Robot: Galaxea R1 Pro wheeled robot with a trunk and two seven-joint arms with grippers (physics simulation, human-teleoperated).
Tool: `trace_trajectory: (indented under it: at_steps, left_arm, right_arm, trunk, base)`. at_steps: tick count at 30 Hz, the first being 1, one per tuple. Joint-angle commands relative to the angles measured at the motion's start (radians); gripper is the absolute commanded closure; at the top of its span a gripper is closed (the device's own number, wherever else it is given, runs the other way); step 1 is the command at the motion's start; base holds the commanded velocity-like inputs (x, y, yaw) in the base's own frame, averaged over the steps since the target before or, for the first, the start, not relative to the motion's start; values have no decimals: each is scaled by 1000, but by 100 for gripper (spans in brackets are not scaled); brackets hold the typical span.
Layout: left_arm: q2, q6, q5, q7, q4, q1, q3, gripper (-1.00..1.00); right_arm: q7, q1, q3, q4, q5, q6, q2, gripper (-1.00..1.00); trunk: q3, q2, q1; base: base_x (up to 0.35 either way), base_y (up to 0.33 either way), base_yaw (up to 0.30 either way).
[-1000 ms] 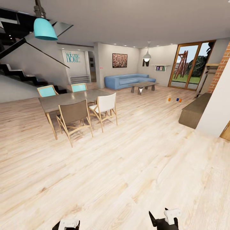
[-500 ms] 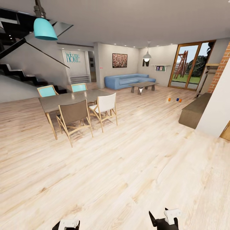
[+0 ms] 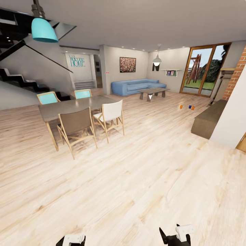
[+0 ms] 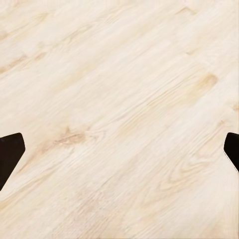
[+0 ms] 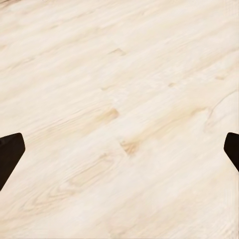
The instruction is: Put the three can of soda from the living room inside the tash can in the kitchen.
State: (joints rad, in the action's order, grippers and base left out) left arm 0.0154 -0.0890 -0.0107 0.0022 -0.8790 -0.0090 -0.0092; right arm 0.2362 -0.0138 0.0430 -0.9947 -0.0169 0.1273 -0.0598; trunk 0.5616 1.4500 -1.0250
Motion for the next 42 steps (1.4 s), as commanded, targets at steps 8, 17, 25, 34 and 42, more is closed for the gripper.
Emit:
trace_trajectory:
  at_steps: [8, 17, 25, 34, 42]
  left_arm:
    - [0, 0, 0, 0, 0, 0, 0, -100]
    - [0, 0, 0, -1, 0, 0, 0, -100]
    - [0, 0, 0, -1, 0, 0, 0, -100]
    - [1, 0, 0, -1, 0, 0, 0, -100]
    - [1, 0, 0, 0, 0, 0, 0, -100]
  right_arm:
    - [0, 0, 0, 5, 0, 0, -1, -100]
    - [0, 3, 1, 11, 0, 0, -1, -100]
    - [0, 6, 2, 11, 0, 0, -3, -100]
    - [0, 6, 2, 11, -1, 23, -2, -100]
    - [0, 6, 2, 11, 0, 33, -2, -100]
  trunk:
    - [0, 0, 0]
    - [0, 0, 0]
    - [0, 0, 0]
    - [0, 0, 0]
    - [0, 0, 0]
  base:
    - [230, -167, 0]
    - [241, -178, 0]
    - [243, -181, 0]
    - [244, -181, 0]
    - [244, -181, 0]
